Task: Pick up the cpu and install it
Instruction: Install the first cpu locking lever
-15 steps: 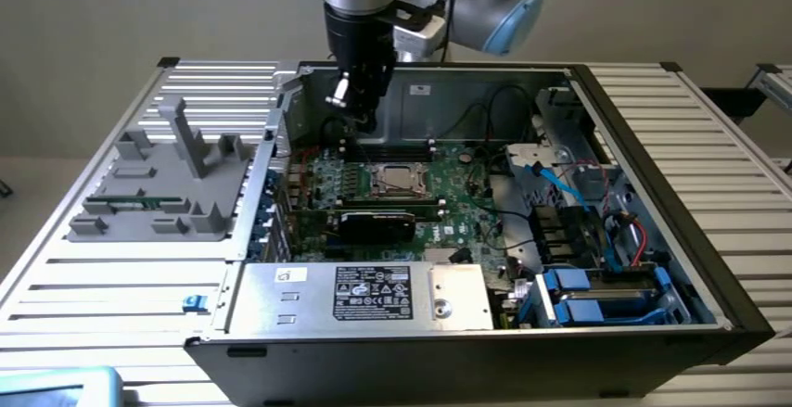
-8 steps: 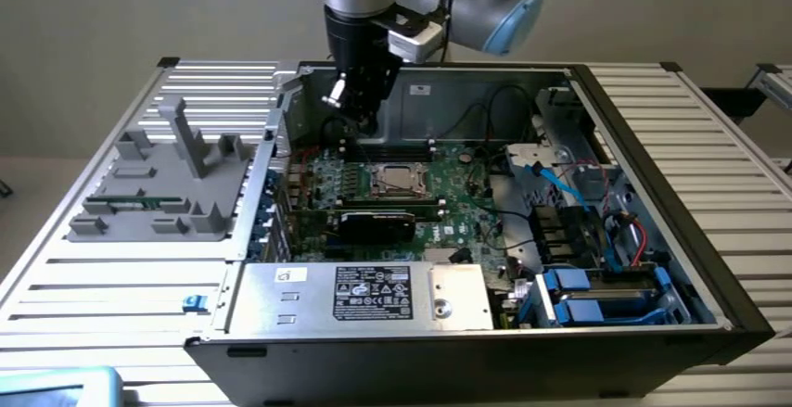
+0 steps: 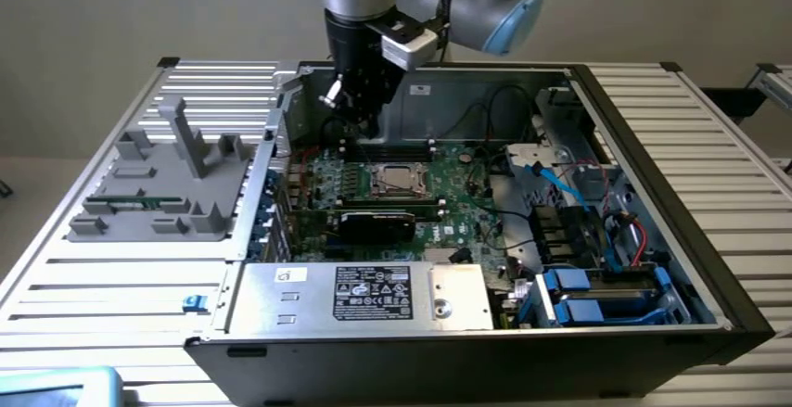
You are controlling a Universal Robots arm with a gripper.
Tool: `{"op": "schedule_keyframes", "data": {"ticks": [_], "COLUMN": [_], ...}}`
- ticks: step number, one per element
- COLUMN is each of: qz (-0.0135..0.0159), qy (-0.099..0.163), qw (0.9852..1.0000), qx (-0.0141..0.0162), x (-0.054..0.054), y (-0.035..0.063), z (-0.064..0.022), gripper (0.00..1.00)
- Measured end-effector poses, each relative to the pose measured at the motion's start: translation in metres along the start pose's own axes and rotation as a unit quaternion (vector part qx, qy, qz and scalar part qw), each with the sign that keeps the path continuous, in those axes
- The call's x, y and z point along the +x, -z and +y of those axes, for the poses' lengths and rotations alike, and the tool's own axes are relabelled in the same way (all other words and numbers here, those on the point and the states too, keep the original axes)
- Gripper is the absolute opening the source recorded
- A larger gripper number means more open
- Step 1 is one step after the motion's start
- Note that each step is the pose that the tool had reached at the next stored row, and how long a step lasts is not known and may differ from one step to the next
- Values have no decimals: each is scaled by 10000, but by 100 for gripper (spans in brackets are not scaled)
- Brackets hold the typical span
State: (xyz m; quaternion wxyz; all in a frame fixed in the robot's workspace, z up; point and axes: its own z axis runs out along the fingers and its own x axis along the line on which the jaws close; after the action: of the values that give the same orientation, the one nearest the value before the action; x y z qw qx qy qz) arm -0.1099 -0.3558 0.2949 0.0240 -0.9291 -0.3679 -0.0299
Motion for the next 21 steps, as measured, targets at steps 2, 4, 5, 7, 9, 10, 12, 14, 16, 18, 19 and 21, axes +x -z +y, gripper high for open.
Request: {"op": "schedule_keyframes", "data": {"ticks": [2,4,5,7,9,10,12,14,16,18,19,21], "qz": [4,8,10,15,18,19,19,20,23,23,24,-1], "qy": [-187,-369,-459,-638,-816,-883,-896,-897,-932,-1033,-1072,-1112], "qw": [9998,9993,9989,9980,9966,9961,9960,9959,9956,9946,9942,9938], "qx": [-14,-27,-34,-47,-60,-65,-66,-66,-69,-76,-78,-62], "x": [-1,-1,-2,-2,-3,-3,-3,-3,-8,-13,-18,-29], "y": [-7,-16,-20,-29,-36,-37,-38,-38,-42,-44,-45,-44], "z": [0,0,0,1,1,1,1,1,-3,-8,-12,-23], "gripper": [11,11,11,11,11,11,11,11,11,11,11,11]}}
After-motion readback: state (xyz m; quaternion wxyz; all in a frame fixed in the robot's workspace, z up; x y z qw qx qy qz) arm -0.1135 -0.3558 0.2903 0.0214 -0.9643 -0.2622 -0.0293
